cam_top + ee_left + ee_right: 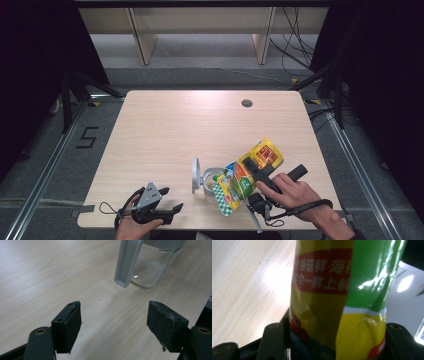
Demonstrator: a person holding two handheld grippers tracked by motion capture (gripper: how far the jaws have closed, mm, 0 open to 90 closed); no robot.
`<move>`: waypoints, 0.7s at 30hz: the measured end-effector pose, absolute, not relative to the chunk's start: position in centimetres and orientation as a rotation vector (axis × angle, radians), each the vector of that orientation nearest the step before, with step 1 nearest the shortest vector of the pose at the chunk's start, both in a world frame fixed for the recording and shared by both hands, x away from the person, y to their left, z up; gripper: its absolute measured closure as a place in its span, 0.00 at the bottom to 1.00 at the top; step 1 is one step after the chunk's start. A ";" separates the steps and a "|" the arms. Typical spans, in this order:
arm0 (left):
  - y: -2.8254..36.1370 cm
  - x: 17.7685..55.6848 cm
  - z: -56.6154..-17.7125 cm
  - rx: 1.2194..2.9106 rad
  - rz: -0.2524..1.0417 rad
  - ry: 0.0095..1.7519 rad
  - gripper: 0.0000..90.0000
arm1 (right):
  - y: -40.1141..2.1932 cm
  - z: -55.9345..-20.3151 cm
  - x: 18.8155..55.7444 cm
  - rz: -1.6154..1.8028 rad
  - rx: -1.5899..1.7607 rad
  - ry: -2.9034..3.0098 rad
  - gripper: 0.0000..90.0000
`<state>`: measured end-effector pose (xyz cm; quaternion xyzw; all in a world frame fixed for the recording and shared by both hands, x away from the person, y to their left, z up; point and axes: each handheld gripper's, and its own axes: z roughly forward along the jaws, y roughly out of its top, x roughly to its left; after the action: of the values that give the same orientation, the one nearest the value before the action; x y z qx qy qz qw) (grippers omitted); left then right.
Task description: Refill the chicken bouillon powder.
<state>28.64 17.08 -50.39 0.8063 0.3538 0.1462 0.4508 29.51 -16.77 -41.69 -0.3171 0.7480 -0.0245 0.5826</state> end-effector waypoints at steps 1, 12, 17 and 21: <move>17.1 28.6 -50.4 1.993 0.363 0.876 0.30 | -16.8 -41.7 29.5 -0.056 -0.743 1.746 0.51; 17.1 28.7 -50.4 1.999 0.374 0.863 0.30 | -16.9 -41.4 29.3 -0.067 -0.755 1.733 0.51; 17.1 28.7 -50.4 1.999 0.375 0.865 0.30 | -16.9 -41.6 29.1 -0.066 -0.756 1.740 0.51; 17.0 28.6 -50.4 1.988 0.366 0.878 0.30 | -16.9 -41.5 29.2 -0.069 -0.758 1.727 0.51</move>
<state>28.63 17.00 -50.44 0.8046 0.3554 0.1480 0.4521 29.18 -16.91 -41.49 -0.3253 0.7408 -0.0295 0.5869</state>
